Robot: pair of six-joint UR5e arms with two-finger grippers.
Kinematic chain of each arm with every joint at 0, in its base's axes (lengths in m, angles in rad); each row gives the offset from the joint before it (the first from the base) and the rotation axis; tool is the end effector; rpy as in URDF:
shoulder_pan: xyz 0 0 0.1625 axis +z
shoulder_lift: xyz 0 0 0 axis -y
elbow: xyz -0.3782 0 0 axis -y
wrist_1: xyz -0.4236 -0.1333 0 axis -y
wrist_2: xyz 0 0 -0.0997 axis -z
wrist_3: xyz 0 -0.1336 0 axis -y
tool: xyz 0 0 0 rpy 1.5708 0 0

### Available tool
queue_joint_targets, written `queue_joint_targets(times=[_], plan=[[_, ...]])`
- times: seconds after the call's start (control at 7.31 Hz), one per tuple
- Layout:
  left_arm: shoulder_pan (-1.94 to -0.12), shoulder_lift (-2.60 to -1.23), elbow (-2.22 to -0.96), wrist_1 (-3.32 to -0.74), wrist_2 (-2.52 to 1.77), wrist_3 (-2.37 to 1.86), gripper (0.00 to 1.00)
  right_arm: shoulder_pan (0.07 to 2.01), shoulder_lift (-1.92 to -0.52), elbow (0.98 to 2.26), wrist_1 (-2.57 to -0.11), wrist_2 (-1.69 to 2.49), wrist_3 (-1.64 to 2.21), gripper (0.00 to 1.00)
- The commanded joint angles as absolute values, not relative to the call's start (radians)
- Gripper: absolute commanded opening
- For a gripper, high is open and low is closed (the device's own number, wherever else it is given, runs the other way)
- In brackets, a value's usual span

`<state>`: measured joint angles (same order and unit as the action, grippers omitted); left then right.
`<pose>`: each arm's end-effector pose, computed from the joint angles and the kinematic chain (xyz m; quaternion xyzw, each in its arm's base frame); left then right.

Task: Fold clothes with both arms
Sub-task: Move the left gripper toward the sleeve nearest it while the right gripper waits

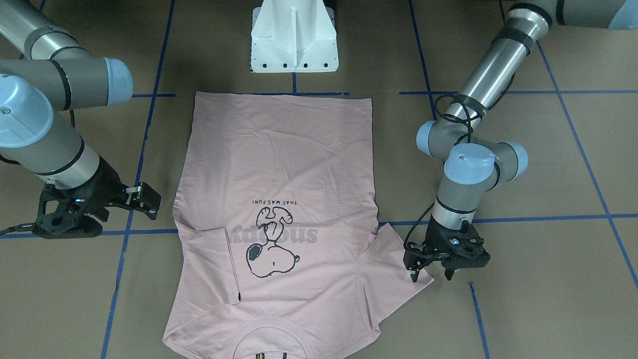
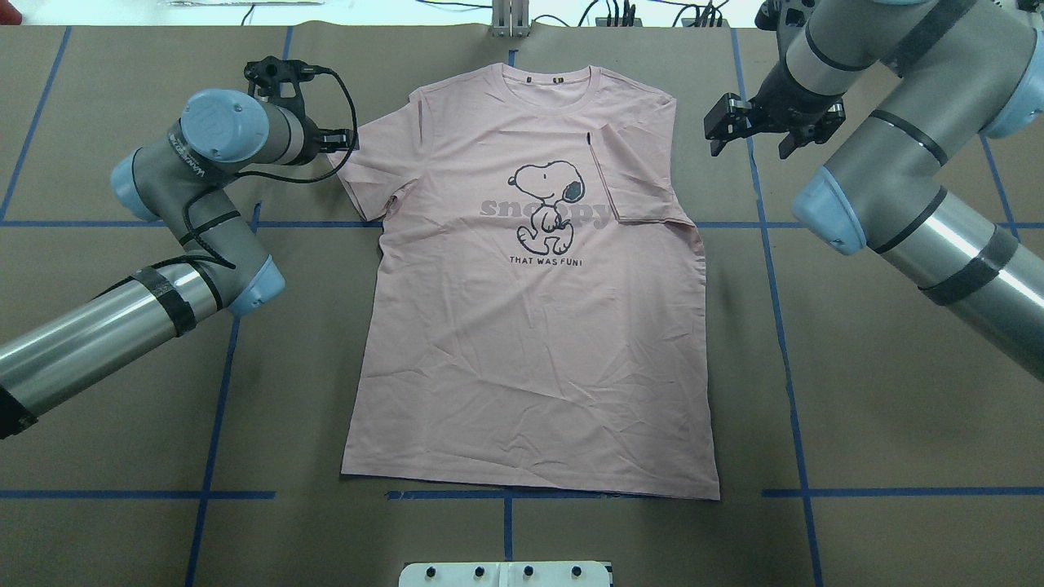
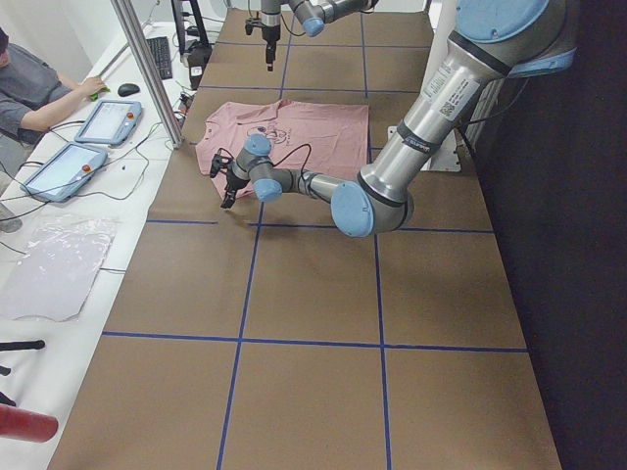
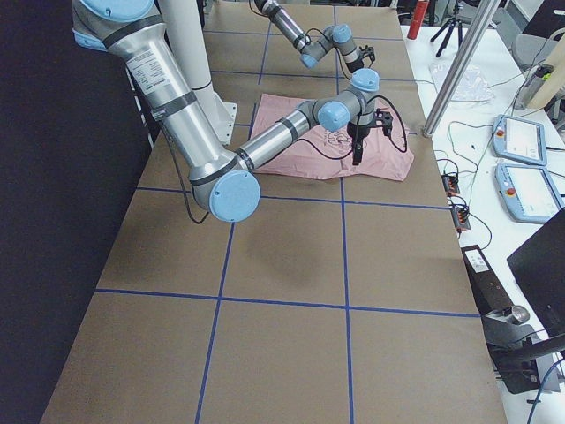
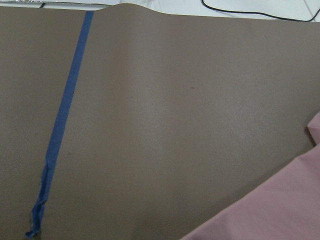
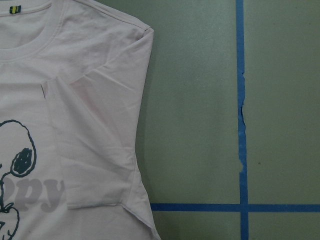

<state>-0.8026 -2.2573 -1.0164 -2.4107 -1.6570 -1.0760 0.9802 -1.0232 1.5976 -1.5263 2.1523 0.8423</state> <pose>0.4862 -0.6785 0.3919 0.2516 0.3949 -0.1155 0.8760 -0.3392 -0.6135 0.2883 0.0407 -0.3975 0.0279 0.9163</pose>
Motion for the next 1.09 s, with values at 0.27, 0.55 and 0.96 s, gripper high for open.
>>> queue_joint_targets(times=[0.27,0.55,0.96], plan=[[-0.801,-2.26,-1.02,-2.41,-1.66,-1.077,0.14,0.985,-1.02,1.597,-1.526,2.151,0.842,1.0],[-0.801,-2.26,-1.025,-2.411,-1.66,-1.075,0.0,0.985,-1.022,1.597,-1.526,2.151,0.842,1.0],[-0.85,-2.25,-1.066,-2.395,-1.705,-1.037,0.0,0.985,-1.022,1.595,-1.526,2.151,0.844,1.0]])
